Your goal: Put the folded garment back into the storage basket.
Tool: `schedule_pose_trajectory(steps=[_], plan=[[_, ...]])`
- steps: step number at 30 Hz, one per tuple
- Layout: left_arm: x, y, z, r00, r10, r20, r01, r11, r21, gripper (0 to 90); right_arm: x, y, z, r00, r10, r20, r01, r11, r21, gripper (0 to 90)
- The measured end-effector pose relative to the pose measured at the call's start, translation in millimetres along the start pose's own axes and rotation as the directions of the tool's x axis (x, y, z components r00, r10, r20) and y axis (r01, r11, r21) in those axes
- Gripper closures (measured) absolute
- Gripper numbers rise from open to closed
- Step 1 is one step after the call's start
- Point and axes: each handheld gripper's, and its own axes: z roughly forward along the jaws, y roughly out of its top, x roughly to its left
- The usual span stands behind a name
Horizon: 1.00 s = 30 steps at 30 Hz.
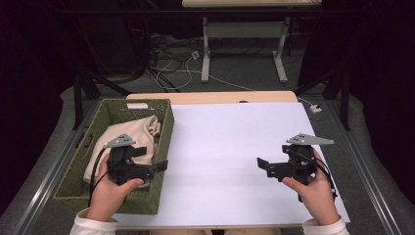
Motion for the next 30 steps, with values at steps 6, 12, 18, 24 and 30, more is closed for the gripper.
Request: schedule_pose_trajectory(steps=[6, 12, 18, 24, 30], plan=[[0.3, -10.1, -12.5, 1.0, 0.004, -0.005, -0.005, 0.9992, -0.039, 0.6, 3.5, -7.7, -6.9, 0.9999, 0.007, 0.008, -0.007, 0.9998, -0.018, 0.9], [1.9, -17.6, -17.4, 1.0, -0.009, -0.003, 0.008, 0.9981, -0.06, 0.5, 3.7, -15.6, -8.2, 0.9995, 0.032, 0.002, -0.032, 0.9989, -0.033, 0.9], [7.8, -24.0, -19.0, 0.9994, -0.03, -0.015, 0.029, 0.9966, -0.077, 0.6, 4.0, -19.7, -7.9, 0.9998, 0.018, -0.003, -0.018, 0.9993, -0.033, 0.9], [9.8, -26.3, -24.3, 0.9991, -0.03, -0.03, 0.028, 0.996, -0.085, 0.6, 6.0, -23.8, -6.0, 0.9992, 0.027, -0.029, -0.028, 0.9994, -0.022, 0.9], [10.6, -29.8, -28.9, 0.9975, -0.048, -0.051, 0.043, 0.9936, -0.104, 0.7, 8.6, -26.8, -3.7, 0.9994, 0.019, -0.03, -0.019, 0.9998, -0.001, 0.9]])
